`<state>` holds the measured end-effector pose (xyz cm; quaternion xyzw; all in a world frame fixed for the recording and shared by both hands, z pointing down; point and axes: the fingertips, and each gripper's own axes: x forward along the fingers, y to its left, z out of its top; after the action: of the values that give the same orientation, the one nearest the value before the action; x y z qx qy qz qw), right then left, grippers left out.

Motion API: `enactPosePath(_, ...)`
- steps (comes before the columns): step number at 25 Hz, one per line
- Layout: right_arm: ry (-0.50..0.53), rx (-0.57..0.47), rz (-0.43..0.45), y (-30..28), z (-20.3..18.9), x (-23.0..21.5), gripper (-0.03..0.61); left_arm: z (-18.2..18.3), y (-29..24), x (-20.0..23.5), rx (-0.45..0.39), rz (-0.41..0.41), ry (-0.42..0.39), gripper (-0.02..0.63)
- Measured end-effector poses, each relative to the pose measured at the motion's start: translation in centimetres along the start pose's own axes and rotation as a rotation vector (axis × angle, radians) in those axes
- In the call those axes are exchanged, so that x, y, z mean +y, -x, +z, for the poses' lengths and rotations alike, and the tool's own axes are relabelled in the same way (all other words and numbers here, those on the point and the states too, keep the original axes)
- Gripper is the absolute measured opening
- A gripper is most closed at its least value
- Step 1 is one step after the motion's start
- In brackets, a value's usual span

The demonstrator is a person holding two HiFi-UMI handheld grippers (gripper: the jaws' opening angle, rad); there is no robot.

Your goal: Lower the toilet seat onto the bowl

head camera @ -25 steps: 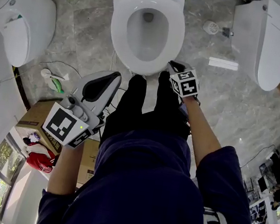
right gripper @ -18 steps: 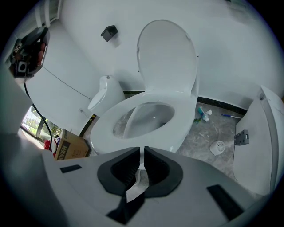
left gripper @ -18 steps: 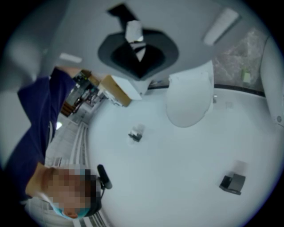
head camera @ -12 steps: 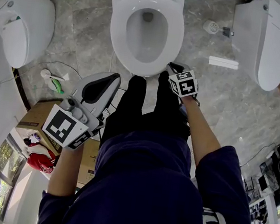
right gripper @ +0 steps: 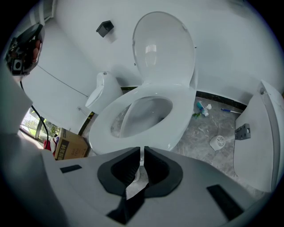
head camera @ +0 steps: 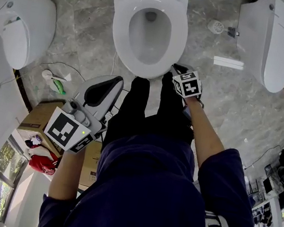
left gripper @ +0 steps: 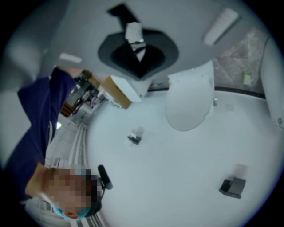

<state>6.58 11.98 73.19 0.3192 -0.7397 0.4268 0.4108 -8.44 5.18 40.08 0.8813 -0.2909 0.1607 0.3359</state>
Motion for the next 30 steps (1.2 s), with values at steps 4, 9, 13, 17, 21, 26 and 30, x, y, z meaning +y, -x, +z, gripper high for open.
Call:
enactPosePath(4,0.002,0.011,-0.003,-0.8,-0.3,0.0,0.029,-0.3,-0.3,0.1,0.008,-0.002,0.006,0.003)
enactPosePath(9,-0.003,0.027,-0.004,-1.6,-0.9,-0.2,0.029,-0.7,-0.5,0.3,0.014,-0.005,0.011,0.003)
enactPosePath(13,-0.003,0.038,-0.004,-2.1,-1.2,-0.2,0.029,-1.1,-0.8,0.4,0.019,-0.006,0.016,0.003)
enactPosePath(17,-0.009,0.049,-0.003,-2.7,-1.7,-0.4,0.029,-1.8,-1.2,0.7,0.023,-0.010,0.027,0.003)
enactPosePath(21,-0.024,0.058,-0.002,-3.4,-2.2,-0.6,0.029,-2.4,-1.6,0.9,0.025,-0.016,0.038,0.003)
enactPosePath(26,-0.030,0.072,0.002,-4.3,-2.9,-0.8,0.029,-2.9,-2.2,1.1,0.031,-0.023,0.046,0.003)
enactPosePath(30,-0.037,0.083,0.001,-5.1,-3.2,-1.2,0.029,-3.3,-2.8,1.4,0.035,-0.027,0.052,0.003)
